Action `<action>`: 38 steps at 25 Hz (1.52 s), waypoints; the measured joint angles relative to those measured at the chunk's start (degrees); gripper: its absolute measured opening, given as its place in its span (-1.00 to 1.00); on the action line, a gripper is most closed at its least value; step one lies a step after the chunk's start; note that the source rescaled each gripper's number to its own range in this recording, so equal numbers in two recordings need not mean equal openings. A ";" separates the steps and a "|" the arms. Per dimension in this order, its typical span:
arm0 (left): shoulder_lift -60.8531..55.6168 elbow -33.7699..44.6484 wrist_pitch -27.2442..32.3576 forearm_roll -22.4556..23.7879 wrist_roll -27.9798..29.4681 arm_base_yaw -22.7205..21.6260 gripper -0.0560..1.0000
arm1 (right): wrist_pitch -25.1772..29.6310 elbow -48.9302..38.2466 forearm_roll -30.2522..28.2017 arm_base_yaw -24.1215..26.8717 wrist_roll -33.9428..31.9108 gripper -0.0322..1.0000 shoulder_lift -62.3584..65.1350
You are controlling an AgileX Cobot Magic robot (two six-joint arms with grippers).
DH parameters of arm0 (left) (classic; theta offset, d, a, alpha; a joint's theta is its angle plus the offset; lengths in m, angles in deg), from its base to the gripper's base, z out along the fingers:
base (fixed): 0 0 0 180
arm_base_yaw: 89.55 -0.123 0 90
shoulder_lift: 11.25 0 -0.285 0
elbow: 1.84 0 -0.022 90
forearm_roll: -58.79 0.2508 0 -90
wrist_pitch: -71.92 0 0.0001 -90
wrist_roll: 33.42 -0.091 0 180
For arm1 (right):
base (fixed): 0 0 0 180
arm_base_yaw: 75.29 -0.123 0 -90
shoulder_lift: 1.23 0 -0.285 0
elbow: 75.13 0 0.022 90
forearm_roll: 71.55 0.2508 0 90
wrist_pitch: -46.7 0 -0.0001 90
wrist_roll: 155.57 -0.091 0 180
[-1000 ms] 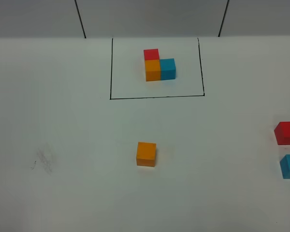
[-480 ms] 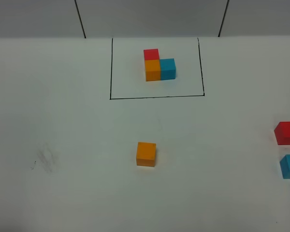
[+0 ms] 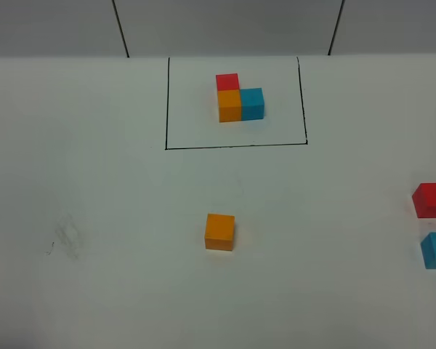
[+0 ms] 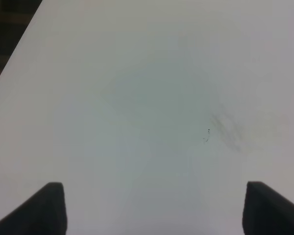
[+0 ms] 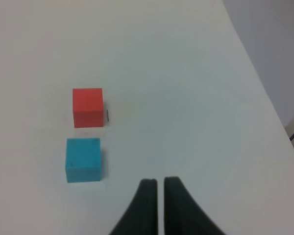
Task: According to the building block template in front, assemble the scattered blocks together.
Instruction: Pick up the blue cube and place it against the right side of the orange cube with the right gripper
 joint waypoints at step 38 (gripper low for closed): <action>0.00 0.00 0.00 0.00 0.04 0.00 0.68 | 0.11 0.94 2.43 0.00 0.01 -0.92 -1.82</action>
